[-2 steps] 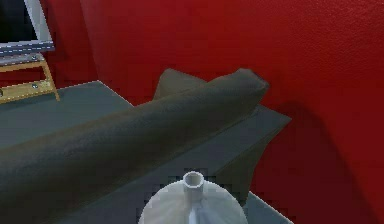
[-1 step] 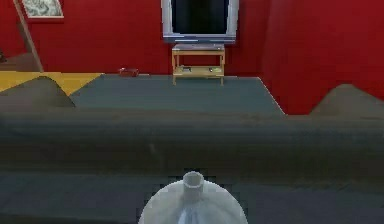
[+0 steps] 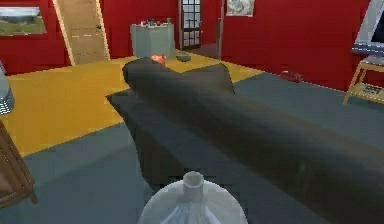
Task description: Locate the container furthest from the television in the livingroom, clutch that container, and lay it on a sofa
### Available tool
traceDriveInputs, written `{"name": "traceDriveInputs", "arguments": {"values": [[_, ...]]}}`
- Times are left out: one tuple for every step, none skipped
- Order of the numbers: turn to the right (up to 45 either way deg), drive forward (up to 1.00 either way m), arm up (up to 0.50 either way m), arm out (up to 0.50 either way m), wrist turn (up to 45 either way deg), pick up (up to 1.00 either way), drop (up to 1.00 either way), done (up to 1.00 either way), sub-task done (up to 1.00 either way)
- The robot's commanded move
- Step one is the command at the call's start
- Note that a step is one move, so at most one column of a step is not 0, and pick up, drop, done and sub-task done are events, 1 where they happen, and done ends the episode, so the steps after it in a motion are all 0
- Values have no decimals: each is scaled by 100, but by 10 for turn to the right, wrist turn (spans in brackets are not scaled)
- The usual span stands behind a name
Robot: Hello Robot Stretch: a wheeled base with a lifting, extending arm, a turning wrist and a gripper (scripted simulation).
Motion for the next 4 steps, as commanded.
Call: {"name": "traceDriveInputs", "arguments": {"values": [[-330,0,0,0,0,0,0,0,0],[0,100,0,0,0,0,0,0,0],[-30,0,0,0,0,0,0,0,0],[0,35,0,0,0,0,0,0,0]]}}
